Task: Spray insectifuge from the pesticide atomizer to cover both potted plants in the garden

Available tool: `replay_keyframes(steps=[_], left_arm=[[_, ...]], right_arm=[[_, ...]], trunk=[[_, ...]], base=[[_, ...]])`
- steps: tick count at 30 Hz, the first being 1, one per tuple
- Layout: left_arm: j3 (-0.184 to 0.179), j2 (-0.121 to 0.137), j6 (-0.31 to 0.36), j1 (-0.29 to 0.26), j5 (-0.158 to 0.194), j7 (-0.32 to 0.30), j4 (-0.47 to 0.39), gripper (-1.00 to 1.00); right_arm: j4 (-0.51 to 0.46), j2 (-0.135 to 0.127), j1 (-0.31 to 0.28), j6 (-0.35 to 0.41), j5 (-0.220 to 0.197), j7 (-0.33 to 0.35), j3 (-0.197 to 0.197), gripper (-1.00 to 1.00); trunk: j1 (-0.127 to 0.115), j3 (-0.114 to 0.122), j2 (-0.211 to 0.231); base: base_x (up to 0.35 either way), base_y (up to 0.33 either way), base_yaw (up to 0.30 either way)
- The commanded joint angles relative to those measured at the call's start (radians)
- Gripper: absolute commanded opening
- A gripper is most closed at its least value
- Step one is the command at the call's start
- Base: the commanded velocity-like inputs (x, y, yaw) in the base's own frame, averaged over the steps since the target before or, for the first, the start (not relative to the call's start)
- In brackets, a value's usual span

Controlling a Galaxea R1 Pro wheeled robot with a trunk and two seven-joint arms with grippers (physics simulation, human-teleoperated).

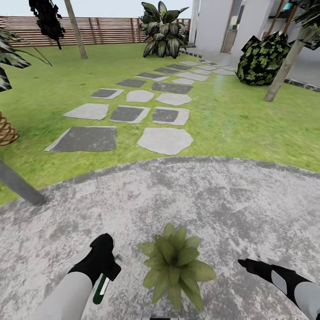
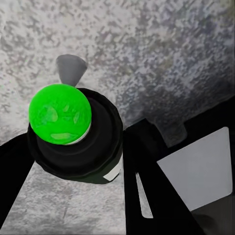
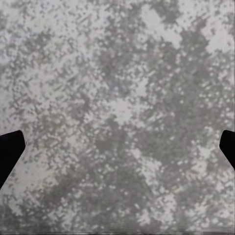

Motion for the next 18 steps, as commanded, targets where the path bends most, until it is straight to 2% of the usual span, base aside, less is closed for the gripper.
replay_keyframes(steps=[1,7,12,18], left_arm=[[0.006,-0.002,0.002,-0.001,-0.011,-0.009,-0.002,-1.00],[0.007,-0.002,0.002,-0.001,-0.011,-0.009,-0.004,-1.00],[0.006,-0.002,0.003,-0.001,-0.011,-0.009,-0.005,-1.00],[0.007,-0.002,0.005,-0.001,-0.011,-0.011,-0.006,-1.00]], right_arm=[[-0.001,-0.001,0.000,0.005,-0.011,0.002,0.007,1.00],[-0.001,-0.001,0.000,0.005,-0.011,0.003,0.007,1.00],[-0.001,-0.001,0.000,0.005,-0.011,0.003,0.007,1.00],[-0.001,-0.001,0.000,0.002,-0.011,0.002,0.007,1.00]], trunk=[[-0.001,-0.001,0.000],[-0.001,-0.001,0.000],[-0.001,-0.001,0.000],[-0.001,-0.001,0.000]], base=[[-0.337,0.000,0.229],[-0.264,-0.015,0.046],[-0.029,-0.131,0.002],[-0.002,-0.029,0.000]])
